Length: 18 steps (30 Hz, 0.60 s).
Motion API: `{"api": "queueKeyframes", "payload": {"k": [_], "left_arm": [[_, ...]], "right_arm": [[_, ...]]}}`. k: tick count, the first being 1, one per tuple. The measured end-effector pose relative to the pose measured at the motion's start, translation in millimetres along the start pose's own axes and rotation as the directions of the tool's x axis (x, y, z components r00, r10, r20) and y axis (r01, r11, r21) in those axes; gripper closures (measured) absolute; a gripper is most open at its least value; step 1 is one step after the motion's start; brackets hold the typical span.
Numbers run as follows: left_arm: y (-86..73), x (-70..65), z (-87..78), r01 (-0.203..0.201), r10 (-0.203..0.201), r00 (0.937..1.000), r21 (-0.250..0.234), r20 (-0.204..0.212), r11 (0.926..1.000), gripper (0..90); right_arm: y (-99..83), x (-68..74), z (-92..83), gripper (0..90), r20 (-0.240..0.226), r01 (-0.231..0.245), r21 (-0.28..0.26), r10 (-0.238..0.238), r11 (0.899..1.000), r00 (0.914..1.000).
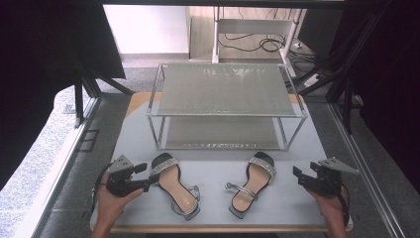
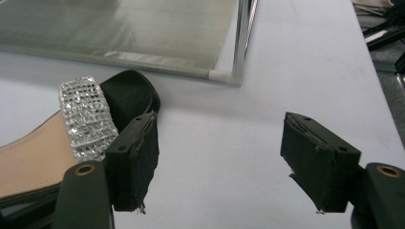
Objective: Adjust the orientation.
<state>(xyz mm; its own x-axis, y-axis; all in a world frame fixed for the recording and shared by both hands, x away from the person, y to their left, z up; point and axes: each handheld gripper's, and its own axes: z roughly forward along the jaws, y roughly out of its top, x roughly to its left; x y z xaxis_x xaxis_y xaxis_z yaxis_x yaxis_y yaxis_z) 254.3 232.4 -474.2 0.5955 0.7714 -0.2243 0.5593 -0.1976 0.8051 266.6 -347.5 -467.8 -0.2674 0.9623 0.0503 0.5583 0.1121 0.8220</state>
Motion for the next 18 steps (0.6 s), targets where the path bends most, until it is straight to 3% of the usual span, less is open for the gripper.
{"api": "queueKeyframes", "payload": {"k": [2,5,8,10,11,12,14,16,17,18], "left_arm": [[0.7,0.1,-2.2,0.016,-0.016,0.9999,0.005,0.005,0.9999,31.8],[1.6,-0.7,-5.4,0.030,-0.030,0.9995,0.003,0.004,0.9995,32.5],[2.3,-1.5,-7.8,0.028,-0.028,0.9996,-0.001,0.008,0.9996,32.5],[3.0,-2.4,-9.2,0.033,-0.033,0.9993,0.001,0.015,0.9994,32.4],[4.1,-3.4,-10.2,0.035,-0.035,0.9992,0.002,0.017,0.9994,32.3],[4.1,-3.4,-10.2,0.035,-0.035,0.9992,0.002,0.017,0.9994,32.3],[5.1,-4.2,-10.7,0.036,-0.036,0.9992,0.006,0.019,0.9993,32.3],[5.5,-4.6,-11.0,0.036,-0.036,0.9992,0.010,0.018,0.9993,32.3],[5.6,-4.6,-11.3,0.037,-0.037,0.9991,0.010,0.018,0.9993,32.3],[5.6,-4.5,-11.9,0.037,-0.037,0.9991,0.012,0.020,0.9992,32.2]], "right_arm": [[1.1,1.9,-2.1,35.0,-0.015,0.003,-0.012,-0.003,1.000,0.9999],[3.7,9.7,-7.8,48.9,-0.067,0.031,-0.026,-0.033,0.999,0.9972],[9.0,24.4,-15.5,60.8,-0.124,0.085,-0.050,-0.090,0.995,0.9881],[13.2,37.4,-20.3,73.1,-0.178,0.107,-0.069,-0.118,0.992,0.9769],[16.8,55.5,-22.2,79.7,-0.257,0.143,-0.076,-0.158,0.987,0.9533],[16.8,55.5,-22.2,79.7,-0.257,0.143,-0.076,-0.158,0.987,0.9533],[19.2,77.9,-21.6,84.3,-0.314,0.210,-0.070,-0.221,0.975,0.9231],[20.8,100.7,-20.8,87.8,-0.379,0.255,-0.075,-0.264,0.964,0.8870],[21.6,114.9,-20.3,89.2,-0.419,0.280,-0.080,-0.287,0.957,0.8612],[22.0,123.5,-19.9,89.8,-0.439,0.296,-0.082,-0.301,0.952,0.8466]]}}
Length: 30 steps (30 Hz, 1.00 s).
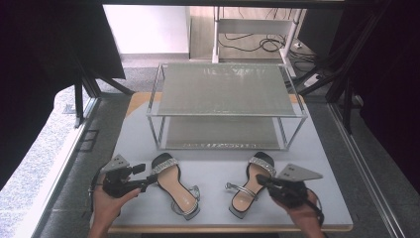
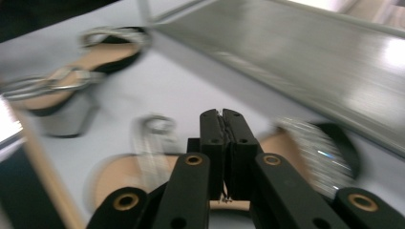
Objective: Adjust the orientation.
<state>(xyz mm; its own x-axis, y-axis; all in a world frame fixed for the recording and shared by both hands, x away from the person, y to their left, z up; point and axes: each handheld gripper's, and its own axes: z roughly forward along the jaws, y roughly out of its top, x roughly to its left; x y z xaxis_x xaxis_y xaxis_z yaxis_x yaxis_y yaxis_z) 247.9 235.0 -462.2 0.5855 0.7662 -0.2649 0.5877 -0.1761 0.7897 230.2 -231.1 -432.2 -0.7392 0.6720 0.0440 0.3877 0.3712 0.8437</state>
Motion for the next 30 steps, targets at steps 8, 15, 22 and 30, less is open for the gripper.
{"api": "queueKeyframes", "payload": {"k": [8,15,22,30], "left_arm": [[-0.1,0.5,-6.2,0.006,-0.006,1.0000,-0.016,0.002,0.9999,32.0],[-0.4,0.8,-4.8,-0.002,0.002,1.0000,-0.010,0.004,0.9999,32.2],[-1.2,1.0,-3.6,-0.007,0.007,1.0000,-0.003,0.005,1.0000,32.3],[-1.6,1.6,-2.2,-0.008,0.007,1.0000,0.005,0.005,1.0000,32.3]], "right_arm": [[19.9,69.3,57.1,90.0,-0.187,0.153,0.109,-0.131,0.982,0.9737],[14.8,101.6,94.6,90.0,-0.195,0.227,0.235,-0.183,0.945,0.9636],[14.1,110.2,106.2,90.0,-0.220,0.251,0.251,-0.198,0.935,0.9553],[11.9,116.6,107.3,90.0,-0.246,0.247,0.235,-0.188,0.940,0.9508]]}}
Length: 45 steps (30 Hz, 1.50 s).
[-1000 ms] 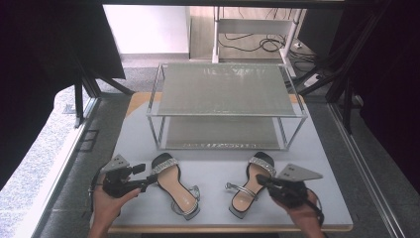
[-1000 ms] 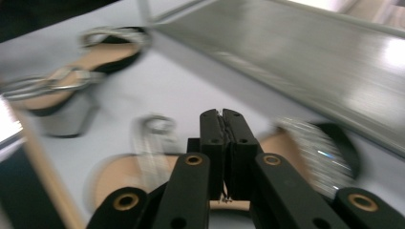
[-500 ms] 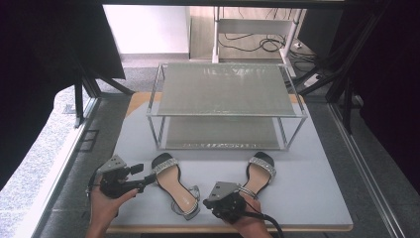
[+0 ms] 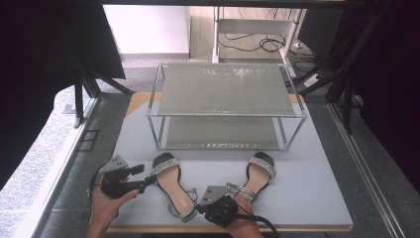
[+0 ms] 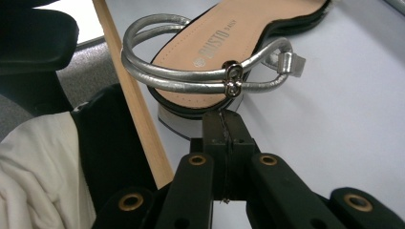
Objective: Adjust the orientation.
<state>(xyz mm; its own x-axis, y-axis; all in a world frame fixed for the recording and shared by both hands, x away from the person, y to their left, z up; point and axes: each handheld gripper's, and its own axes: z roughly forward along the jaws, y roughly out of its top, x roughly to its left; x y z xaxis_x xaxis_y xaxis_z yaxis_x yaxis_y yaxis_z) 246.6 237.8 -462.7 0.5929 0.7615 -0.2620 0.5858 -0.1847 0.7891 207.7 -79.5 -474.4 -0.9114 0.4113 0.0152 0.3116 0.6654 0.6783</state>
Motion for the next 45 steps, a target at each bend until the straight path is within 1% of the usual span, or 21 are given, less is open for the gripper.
{"api": "queueKeyframes", "payload": {"k": [4,7,10,11,15,16,17,20,25,28,29,30,31,34,37,40,42,43,44,45], "left_arm": [[-0.3,-1.3,0.4,0.004,-0.004,1.0000,0.003,-0.001,1.0000,32.4],[-0.1,-3.9,0.6,-0.002,0.002,1.0000,0.002,0.003,1.0000,32.4],[-0.2,-4.3,-0.6,-0.009,0.009,0.9999,0.004,0.006,1.0000,32.3],[-0.2,-4.0,-1.1,-0.010,0.010,0.9999,0.004,0.006,0.9999,32.4],[-0.6,-2.4,-3.1,-0.004,0.004,1.0000,-0.001,0.005,1.0000,32.4],[-0.6,-1.8,-3.8,-0.003,0.003,1.0000,0.000,0.005,1.0000,32.4],[-0.8,-1.3,-4.2,-0.004,0.004,1.0000,0.001,0.007,1.0000,32.4],[-1.7,0.9,-5.9,-0.003,0.003,0.9999,-0.003,0.010,1.0000,32.4],[-2.3,3.8,-8.7,0.003,-0.003,0.9999,-0.005,0.010,1.0000,32.5],[-2.5,4.9,-9.4,0.005,-0.005,0.9999,-0.002,0.010,1.0000,32.5],[-2.4,5.0,-9.3,0.005,-0.005,0.9999,-0.002,0.010,1.0000,32.5],[-2.2,5.1,-9.1,0.005,-0.005,0.9999,0.000,0.010,1.0000,32.6],[-2.0,5.1,-8.9,0.005,-0.005,0.9999,0.002,0.010,1.0000,32.5],[-1.1,4.6,-7.3,0.001,-0.002,1.0000,0.009,0.007,1.0000,32.5],[-1.6,2.6,-5.0,-0.003,0.003,1.0000,0.021,0.002,0.9998,32.5],[-0.9,0.2,-4.4,-0.011,0.011,0.9999,0.034,-0.001,0.9994,32.4],[0.2,-1.4,-5.0,-0.013,0.013,0.9999,0.039,-0.001,0.9992,32.4],[0.8,-1.8,-5.1,-0.015,0.015,0.9999,0.044,-0.001,0.9989,32.3],[2.1,-3.1,-5.3,-0.013,0.014,0.9999,0.047,0.000,0.9988,32.3],[3.1,-3.6,-5.4,-0.016,0.016,0.9999,0.049,0.002,0.9987,32.3]], "right_arm": [[1.1,7.6,3.4,90.0,-0.016,0.010,-0.011,-0.010,1.000,0.9998],[2.3,14.9,11.2,90.0,-0.027,0.026,-0.004,-0.026,1.000,0.9993],[5.0,21.5,17.4,90.0,-0.069,0.034,-0.029,-0.036,0.999,0.9970],[7.4,24.4,20.4,90.0,-0.089,0.033,-0.034,-0.036,0.999,0.9954],[16.9,32.3,32.3,90.0,-0.135,0.041,-0.047,-0.047,0.998,0.9898],[18.7,33.9,34.8,90.0,-0.138,0.048,-0.051,-0.054,0.998,0.9889],[22.0,37.4,38.6,90.0,-0.127,0.051,-0.055,-0.057,0.997,0.9903],[29.3,43.1,48.3,90.0,-0.153,0.046,-0.069,-0.056,0.997,0.9866],[39.9,49.6,63.8,90.0,-0.180,0.041,-0.094,-0.057,0.995,0.9820],[44.2,51.8,70.4,90.0,-0.179,0.037,-0.107,-0.056,0.994,0.9824],[45.6,51.8,73.2,90.0,-0.166,0.038,-0.112,-0.057,0.993,0.9846],[46.2,51.2,75.0,90.0,-0.163,0.036,-0.114,-0.054,0.993,0.9851],[46.9,50.2,77.6,90.0,-0.170,0.022,-0.116,-0.042,0.993,0.9845],[47.5,49.5,80.5,90.0,-0.169,0.011,-0.130,-0.033,0.992,0.9850],[48.4,49.1,84.3,90.0,-0.183,-0.012,-0.142,-0.014,0.990,0.9831],[48.8,50.5,87.2,90.0,-0.177,-0.014,-0.159,-0.015,0.987,0.9841],[47.4,50.0,84.6,89.3,-0.183,-0.018,-0.166,-0.013,0.986,0.9829],[45.4,49.1,78.9,87.6,-0.182,-0.021,-0.173,-0.011,0.985,0.9832],[43.7,48.5,73.7,85.8,-0.172,-0.015,-0.177,-0.016,0.984,0.9849],[40.0,48.1,62.4,82.2,-0.146,-0.003,-0.190,-0.025,0.982,0.9890]]}}
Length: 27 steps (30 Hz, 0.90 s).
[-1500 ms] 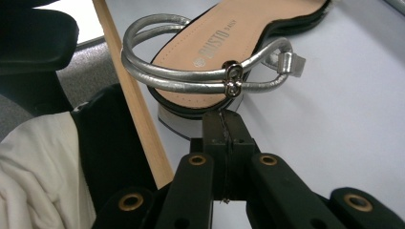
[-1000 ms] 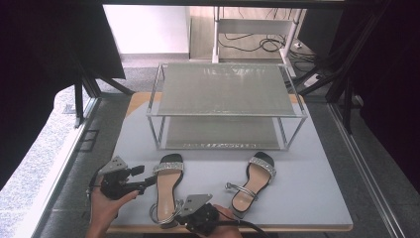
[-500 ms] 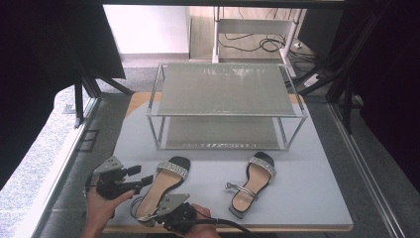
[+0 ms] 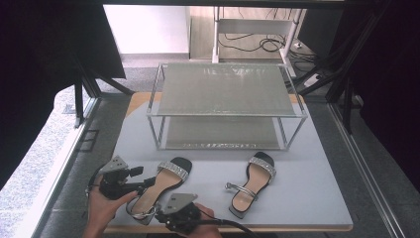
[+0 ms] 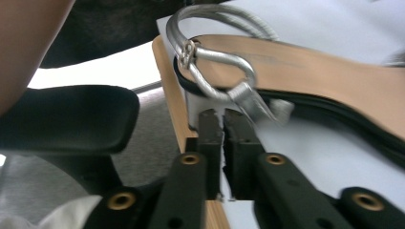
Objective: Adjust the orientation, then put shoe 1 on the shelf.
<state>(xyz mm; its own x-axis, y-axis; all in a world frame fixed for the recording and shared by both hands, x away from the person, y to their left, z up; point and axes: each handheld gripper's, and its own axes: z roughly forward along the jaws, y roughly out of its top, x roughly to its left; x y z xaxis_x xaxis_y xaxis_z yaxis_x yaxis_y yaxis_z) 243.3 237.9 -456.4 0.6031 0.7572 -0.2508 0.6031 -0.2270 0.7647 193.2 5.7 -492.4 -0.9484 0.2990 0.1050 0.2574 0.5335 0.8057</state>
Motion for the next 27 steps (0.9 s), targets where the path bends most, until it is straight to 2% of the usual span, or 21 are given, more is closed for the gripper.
{"api": "queueKeyframes", "payload": {"k": [1,3,5,8,11,13,16,18,19,20,22,23,24,27], "left_arm": [[2.0,-0.7,-0.3,-0.005,0.005,1.0000,0.005,0.002,1.0000,32.2],[5.5,-1.8,-0.3,-0.008,0.008,1.0000,0.011,-0.003,0.9999,32.2],[8.4,-2.4,-0.1,-0.013,0.013,0.9999,0.026,0.003,0.9996,32.1],[11.1,-2.8,-0.6,-0.006,0.006,0.9999,0.044,0.014,0.9990,32.2],[14.0,-3.0,-1.7,-0.008,0.007,0.9998,0.076,0.018,0.9971,32.2],[15.8,-3.8,-1.2,-0.004,0.002,0.9996,0.089,0.027,0.9960,31.9],[18.8,-4.3,0.3,-0.005,0.001,0.9995,0.117,0.032,0.9931,31.6],[20.5,-5.5,2.5,-0.004,-0.001,0.9992,0.144,0.039,0.9896,31.6],[21.3,-6.1,4.0,-0.006,-0.002,0.9988,0.164,0.048,0.9864,31.5],[21.8,-7.4,6.0,-0.009,-0.001,0.9986,0.187,0.053,0.9823,31.3],[22.1,-8.3,7.6,-0.013,0.002,0.9985,0.205,0.055,0.9787,31.1],[22.6,-9.9,9.0,-0.015,0.004,0.9988,0.229,0.049,0.9733,31.1],[22.8,-10.8,10.1,-0.017,0.006,0.9988,0.245,0.049,0.9693,31.1],[23.0,-14.1,15.3,-0.035,0.018,0.9983,0.323,0.056,0.9459,29.8]], "right_arm": [[-1.1,1.0,-8.3,78.5,0.020,0.010,-0.009,-0.010,1.000,0.9997],[-4.7,2.4,-33.1,70.4,0.089,0.041,-0.033,-0.038,0.999,0.9953],[-9.0,-0.8,-61.9,64.9,0.162,0.062,-0.055,-0.052,0.997,0.9854],[-16.8,-12.0,-97.1,59.4,0.242,0.044,-0.096,-0.019,0.994,0.9700],[-25.7,-26.2,-122.7,55.9,0.278,0.005,-0.144,0.035,0.990,0.9600],[-32.6,-36.1,-138.6,52.5,0.304,-0.014,-0.174,0.067,0.985,0.9504],[-40.1,-47.8,-153.4,50.7,0.341,-0.027,-0.206,0.098,0.978,0.9349],[-43.3,-54.9,-160.0,50.0,0.361,-0.038,-0.208,0.112,0.978,0.9258],[-44.4,-57.2,-162.0,49.8,0.371,-0.036,-0.208,0.112,0.977,0.9219],[-46.3,-60.5,-165.5,49.6,0.388,-0.036,-0.211,0.117,0.977,0.9142],[-49.9,-66.6,-171.2,49.3,0.402,-0.047,-0.218,0.134,0.975,0.9057],[-50.7,-67.8,-172.4,49.2,0.404,-0.050,-0.219,0.137,0.975,0.9044],[-53.1,-70.4,-175.1,49.2,0.416,-0.055,-0.219,0.144,0.974,0.8977],[-58.6,-75.4,-180.5,49.0,0.437,-0.068,-0.218,0.160,0.973,0.8852]]}}
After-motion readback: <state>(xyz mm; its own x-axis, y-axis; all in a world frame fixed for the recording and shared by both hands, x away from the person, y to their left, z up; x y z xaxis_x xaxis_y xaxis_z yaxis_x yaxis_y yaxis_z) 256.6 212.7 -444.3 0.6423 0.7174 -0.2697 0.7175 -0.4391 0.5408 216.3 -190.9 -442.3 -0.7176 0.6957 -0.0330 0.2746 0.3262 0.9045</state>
